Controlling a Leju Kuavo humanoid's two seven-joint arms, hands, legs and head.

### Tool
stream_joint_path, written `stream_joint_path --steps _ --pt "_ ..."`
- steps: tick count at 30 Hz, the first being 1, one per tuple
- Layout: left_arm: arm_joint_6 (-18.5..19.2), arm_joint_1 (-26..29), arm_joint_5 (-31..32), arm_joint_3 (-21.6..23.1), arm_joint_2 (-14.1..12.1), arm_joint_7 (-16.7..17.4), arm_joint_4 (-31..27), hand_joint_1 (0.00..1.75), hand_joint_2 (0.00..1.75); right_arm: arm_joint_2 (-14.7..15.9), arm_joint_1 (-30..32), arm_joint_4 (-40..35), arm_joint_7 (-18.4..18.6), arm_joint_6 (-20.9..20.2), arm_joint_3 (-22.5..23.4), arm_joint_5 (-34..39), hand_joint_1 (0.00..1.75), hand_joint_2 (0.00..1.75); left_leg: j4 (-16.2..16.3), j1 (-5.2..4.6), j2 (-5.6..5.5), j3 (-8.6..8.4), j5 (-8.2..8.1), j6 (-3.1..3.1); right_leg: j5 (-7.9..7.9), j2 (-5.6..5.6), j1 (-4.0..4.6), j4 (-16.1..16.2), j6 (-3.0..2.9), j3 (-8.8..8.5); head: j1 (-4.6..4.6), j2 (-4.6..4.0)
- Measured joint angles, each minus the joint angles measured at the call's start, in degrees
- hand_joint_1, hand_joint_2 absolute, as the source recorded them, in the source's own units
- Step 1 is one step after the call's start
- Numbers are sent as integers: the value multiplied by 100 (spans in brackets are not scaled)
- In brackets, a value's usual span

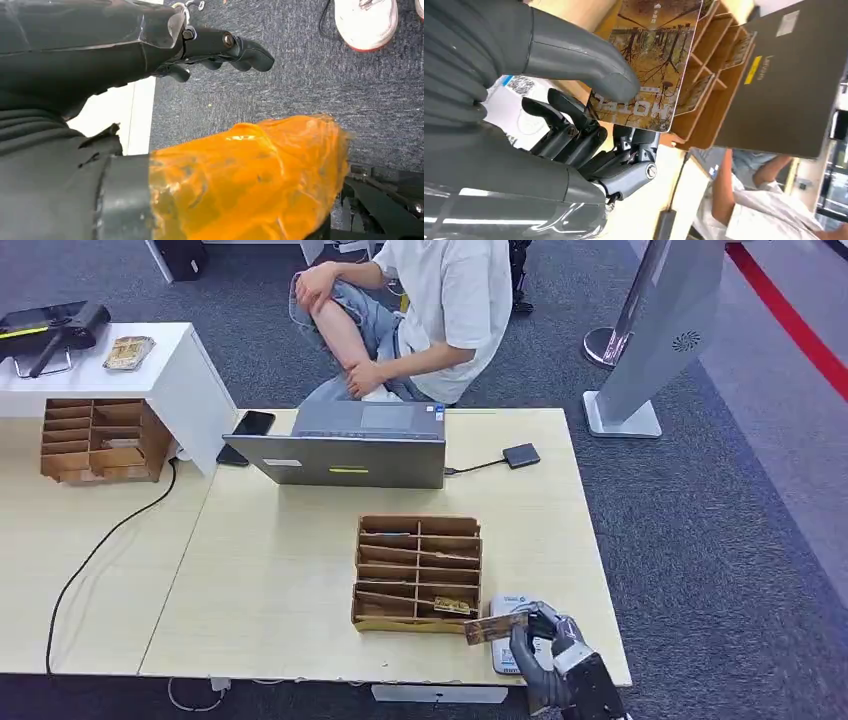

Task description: Pass the card to the sensor for recognition and then transmit it.

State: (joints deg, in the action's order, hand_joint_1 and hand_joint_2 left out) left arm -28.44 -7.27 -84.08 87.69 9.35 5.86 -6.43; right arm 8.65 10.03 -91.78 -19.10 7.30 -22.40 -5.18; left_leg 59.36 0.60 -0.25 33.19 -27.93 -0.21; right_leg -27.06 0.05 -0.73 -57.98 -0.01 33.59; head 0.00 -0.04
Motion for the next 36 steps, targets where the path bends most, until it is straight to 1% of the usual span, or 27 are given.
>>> stream_joint_path --steps 5,13,17,27,30,36 --pt "0 0 -11 0 0 0 0 0 0 88 -8 90 193 46 2 -129 175 175 0 0 0 1 0 0 0 0 0 0 0 0 0 0" --pt "0 0 -26 0 0 0 0 0 0 188 -55 249 396 112 52 -282 175 175 0 0 0 1 0 0 0 0 0 0 0 0 0 0" --pt "-2 0 -26 0 0 0 0 0 0 227 -109 343 643 256 61 -593 175 175 0 0 0 1 0 0 0 0 0 0 0 0 -2 0" --pt "-26 0 -42 0 0 2 0 0 0 243 -352 625 1056 544 59 -1124 175 175 0 0 0 0 0 0 0 0 0 0 0 0 0 0" --pt "-37 0 -44 0 0 4 0 0 0 251 -404 675 1113 577 59 -1172 175 175 0 0 0 0 0 0 0 0 0 0 0 0 -2 0" --pt "-37 0 -44 0 0 4 0 0 0 256 -446 763 1115 582 59 -1196 175 175 0 0 0 1 0 0 0 0 0 0 0 0 -2 0"
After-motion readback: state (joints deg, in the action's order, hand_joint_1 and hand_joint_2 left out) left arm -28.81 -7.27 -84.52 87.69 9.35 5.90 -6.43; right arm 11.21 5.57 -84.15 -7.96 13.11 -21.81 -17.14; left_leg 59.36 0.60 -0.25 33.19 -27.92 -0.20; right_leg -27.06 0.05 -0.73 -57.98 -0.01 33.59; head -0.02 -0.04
